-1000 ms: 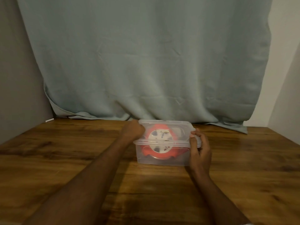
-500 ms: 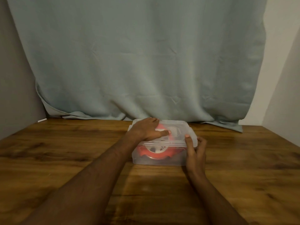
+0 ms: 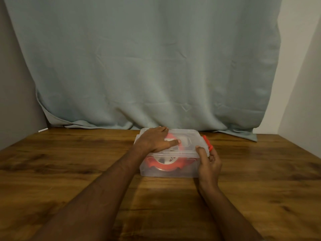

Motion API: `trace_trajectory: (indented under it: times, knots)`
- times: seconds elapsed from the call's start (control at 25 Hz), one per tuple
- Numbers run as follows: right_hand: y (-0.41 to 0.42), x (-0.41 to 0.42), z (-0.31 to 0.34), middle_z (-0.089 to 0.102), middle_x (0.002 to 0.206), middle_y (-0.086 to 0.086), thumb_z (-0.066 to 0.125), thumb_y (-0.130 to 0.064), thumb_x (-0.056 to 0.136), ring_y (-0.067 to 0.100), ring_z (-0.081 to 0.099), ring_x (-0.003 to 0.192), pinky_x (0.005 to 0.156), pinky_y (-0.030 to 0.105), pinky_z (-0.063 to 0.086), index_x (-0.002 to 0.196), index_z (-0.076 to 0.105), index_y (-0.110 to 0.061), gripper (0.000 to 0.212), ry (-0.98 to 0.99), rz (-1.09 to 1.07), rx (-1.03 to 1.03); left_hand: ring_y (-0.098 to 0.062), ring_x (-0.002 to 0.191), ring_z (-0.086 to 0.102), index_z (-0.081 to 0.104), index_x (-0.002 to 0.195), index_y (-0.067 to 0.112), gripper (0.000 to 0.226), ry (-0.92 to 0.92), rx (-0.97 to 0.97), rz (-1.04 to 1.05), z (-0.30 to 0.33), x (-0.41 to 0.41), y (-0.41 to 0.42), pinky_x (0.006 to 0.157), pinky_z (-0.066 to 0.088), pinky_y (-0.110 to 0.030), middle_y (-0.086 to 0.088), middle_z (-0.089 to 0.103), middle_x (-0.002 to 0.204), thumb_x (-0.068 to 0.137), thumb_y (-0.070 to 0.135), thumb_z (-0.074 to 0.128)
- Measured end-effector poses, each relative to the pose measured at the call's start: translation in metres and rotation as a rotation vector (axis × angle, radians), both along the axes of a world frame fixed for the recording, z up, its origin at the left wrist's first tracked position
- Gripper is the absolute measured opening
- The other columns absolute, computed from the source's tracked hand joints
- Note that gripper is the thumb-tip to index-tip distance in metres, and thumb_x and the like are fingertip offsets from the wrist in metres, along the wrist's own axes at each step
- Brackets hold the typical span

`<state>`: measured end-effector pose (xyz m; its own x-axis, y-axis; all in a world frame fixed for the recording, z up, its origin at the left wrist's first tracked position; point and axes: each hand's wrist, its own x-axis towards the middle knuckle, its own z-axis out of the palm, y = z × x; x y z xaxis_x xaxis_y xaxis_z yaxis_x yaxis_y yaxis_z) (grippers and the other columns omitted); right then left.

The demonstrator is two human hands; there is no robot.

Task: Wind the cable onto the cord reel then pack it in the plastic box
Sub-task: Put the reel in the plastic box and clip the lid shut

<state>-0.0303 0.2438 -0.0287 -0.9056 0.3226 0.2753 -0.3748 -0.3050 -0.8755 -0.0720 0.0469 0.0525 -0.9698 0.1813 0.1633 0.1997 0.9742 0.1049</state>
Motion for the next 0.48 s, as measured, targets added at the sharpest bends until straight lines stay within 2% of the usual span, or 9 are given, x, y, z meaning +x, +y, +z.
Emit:
trace_trajectory:
  times: [0.08, 0.16, 0.24, 0.28, 0.36, 0.4, 0.44, 0.48]
  knots:
    - [0.002, -0.002, 0.001, 0.080, 0.107, -0.006, 0.067, -0.020, 0.093, 0.022, 0.077, 0.100, 0.074, 0.037, 0.064, 0.122, 0.075, -0.033, 0.033, 0.030, -0.046, 0.067, -0.023, 0.157, 0.024, 0.025, 0.164, 0.014, 0.099, 0.005, 0.000, 0.009, 0.001, 0.001, 0.001, 0.125, 0.017, -0.040, -0.006, 0.024, 0.172, 0.094, 0.083, 0.032]
    - [0.001, -0.001, 0.003, 0.077, 0.114, -0.012, 0.057, -0.027, 0.092, 0.019, 0.073, 0.108, 0.084, 0.042, 0.063, 0.114, 0.075, -0.040, 0.032, 0.100, -0.084, 0.214, -0.023, 0.155, 0.027, 0.028, 0.163, 0.014, 0.096, 0.007, -0.032, 0.018, 0.003, 0.003, 0.002, 0.125, 0.016, -0.041, -0.006, 0.029, 0.170, 0.095, 0.081, 0.033]
    - [0.000, 0.001, 0.002, 0.068, 0.136, -0.010, 0.053, -0.032, 0.094, 0.018, 0.064, 0.127, 0.102, 0.048, 0.057, 0.135, 0.067, -0.037, 0.043, 0.143, -0.098, 0.297, -0.021, 0.150, 0.038, 0.041, 0.158, 0.016, 0.087, 0.081, -0.030, 0.027, 0.008, 0.012, 0.004, 0.126, 0.013, -0.044, -0.005, 0.043, 0.163, 0.096, 0.077, 0.041]
    - [0.000, 0.003, 0.001, 0.060, 0.148, -0.011, 0.054, -0.038, 0.096, 0.016, 0.058, 0.135, 0.108, 0.049, 0.052, 0.147, 0.056, -0.037, 0.052, 0.150, -0.105, 0.331, -0.020, 0.143, 0.047, 0.052, 0.151, 0.017, 0.077, 0.210, 0.022, 0.028, 0.011, 0.019, 0.004, 0.126, 0.016, -0.045, -0.004, 0.054, 0.154, 0.096, 0.071, 0.050]
    - [0.000, 0.006, -0.001, 0.042, 0.160, -0.017, 0.055, -0.054, 0.095, 0.008, 0.045, 0.143, 0.115, 0.048, 0.045, 0.159, 0.031, -0.046, 0.069, 0.138, -0.124, 0.386, -0.021, 0.120, 0.065, 0.073, 0.125, 0.017, 0.042, 0.652, 0.318, 0.020, 0.012, 0.033, 0.003, 0.118, 0.031, -0.043, -0.001, 0.072, 0.128, 0.095, 0.046, 0.068]
    - [0.001, 0.008, -0.001, 0.037, 0.163, -0.015, 0.054, -0.062, 0.092, 0.007, 0.041, 0.144, 0.117, 0.048, 0.043, 0.159, 0.024, -0.049, 0.075, 0.122, -0.127, 0.382, -0.021, 0.112, 0.069, 0.076, 0.115, 0.017, 0.029, 0.833, 0.525, 0.064, 0.006, 0.042, 0.000, 0.110, 0.040, -0.042, 0.002, 0.075, 0.118, 0.093, 0.037, 0.071]
    - [0.000, 0.010, 0.000, 0.035, 0.166, -0.009, 0.053, -0.068, 0.089, 0.010, 0.040, 0.146, 0.118, 0.051, 0.042, 0.159, 0.020, -0.050, 0.079, 0.106, -0.120, 0.366, -0.021, 0.110, 0.068, 0.075, 0.113, 0.018, 0.026, 0.910, 0.747, 0.164, -0.005, 0.053, -0.004, 0.104, 0.046, -0.041, 0.003, 0.073, 0.117, 0.092, 0.033, 0.073]
    - [0.000, 0.010, 0.001, 0.037, 0.166, -0.004, 0.053, -0.071, 0.088, 0.016, 0.043, 0.146, 0.117, 0.054, 0.043, 0.157, 0.020, -0.049, 0.080, 0.094, -0.111, 0.357, -0.022, 0.112, 0.067, 0.071, 0.117, 0.019, 0.031, 0.867, 0.969, 0.298, -0.017, 0.063, -0.009, 0.100, 0.050, -0.041, 0.002, 0.070, 0.122, 0.090, 0.033, 0.076]
